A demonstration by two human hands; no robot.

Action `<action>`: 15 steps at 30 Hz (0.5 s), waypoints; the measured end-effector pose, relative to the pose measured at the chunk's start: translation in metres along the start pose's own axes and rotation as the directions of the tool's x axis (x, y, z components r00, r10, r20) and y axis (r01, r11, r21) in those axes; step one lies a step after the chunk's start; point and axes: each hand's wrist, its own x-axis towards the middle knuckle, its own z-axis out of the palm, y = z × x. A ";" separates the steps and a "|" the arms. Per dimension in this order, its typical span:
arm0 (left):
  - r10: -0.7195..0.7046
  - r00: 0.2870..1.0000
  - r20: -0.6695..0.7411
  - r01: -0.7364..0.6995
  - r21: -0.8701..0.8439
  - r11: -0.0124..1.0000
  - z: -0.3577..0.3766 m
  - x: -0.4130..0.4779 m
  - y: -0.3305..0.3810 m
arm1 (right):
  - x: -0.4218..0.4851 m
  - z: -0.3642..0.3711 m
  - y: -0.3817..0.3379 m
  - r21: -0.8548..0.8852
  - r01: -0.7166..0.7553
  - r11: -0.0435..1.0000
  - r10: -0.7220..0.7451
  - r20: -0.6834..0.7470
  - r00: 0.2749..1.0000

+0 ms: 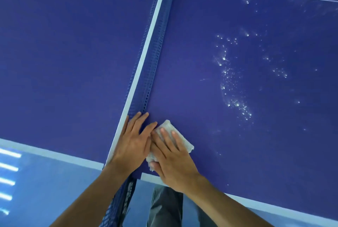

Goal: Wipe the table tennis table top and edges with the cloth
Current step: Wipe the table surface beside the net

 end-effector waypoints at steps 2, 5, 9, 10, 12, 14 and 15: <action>-0.037 0.999 -0.013 0.037 0.028 0.999 0.006 -0.004 0.009 | -0.034 0.007 0.011 -0.021 0.026 0.999 -0.027 -0.009 1.000; -0.069 0.997 -0.017 0.070 0.065 0.995 0.017 -0.001 0.032 | -0.110 0.023 0.035 -0.062 -0.002 0.998 0.000 -0.025 1.000; -0.159 0.987 0.021 0.157 0.072 0.985 0.034 0.007 0.075 | -0.191 0.024 0.087 -0.065 -0.052 0.997 0.052 -0.002 0.999; -0.192 0.981 0.017 0.190 0.054 0.980 0.038 0.008 0.081 | -0.198 0.023 0.101 -0.061 -0.078 0.995 0.078 -0.007 0.997; -0.218 0.976 -0.015 0.218 0.027 0.976 0.044 0.008 0.084 | -0.192 0.018 0.122 -0.051 -0.162 0.985 0.161 -0.018 0.987; -0.205 0.977 -0.054 0.207 0.017 0.978 0.049 0.008 0.080 | -0.160 0.012 0.133 -0.034 -0.237 0.971 0.236 -0.039 0.971; -0.201 0.977 -0.068 0.202 0.009 0.979 0.051 0.008 0.078 | -0.137 0.008 0.133 -0.014 -0.264 0.964 0.263 -0.051 0.963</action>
